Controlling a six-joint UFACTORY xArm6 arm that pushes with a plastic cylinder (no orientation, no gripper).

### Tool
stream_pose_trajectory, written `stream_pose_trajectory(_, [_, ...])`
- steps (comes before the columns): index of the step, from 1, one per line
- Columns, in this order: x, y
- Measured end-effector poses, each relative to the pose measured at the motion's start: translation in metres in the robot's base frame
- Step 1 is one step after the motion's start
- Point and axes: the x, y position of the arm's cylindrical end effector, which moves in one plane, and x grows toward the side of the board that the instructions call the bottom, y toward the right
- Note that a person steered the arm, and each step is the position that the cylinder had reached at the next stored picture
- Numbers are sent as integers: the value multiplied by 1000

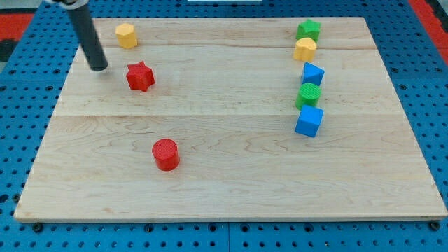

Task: Move red star near blue triangle

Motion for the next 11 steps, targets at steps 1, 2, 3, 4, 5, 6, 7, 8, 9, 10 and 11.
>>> stream_pose_trajectory(1, [2, 95])
stream_pose_trajectory(2, [1, 145])
stream_pose_trajectory(3, [29, 78])
stream_pose_trajectory(4, [15, 142])
stream_pose_trajectory(5, [11, 211])
stream_pose_trajectory(6, [64, 155])
stream_pose_trajectory(7, [48, 225])
stream_pose_trajectory(8, [-6, 252])
stream_pose_trajectory(9, [-24, 274])
stream_pose_trajectory(10, [-34, 244])
stream_pose_trajectory(11, [-58, 252])
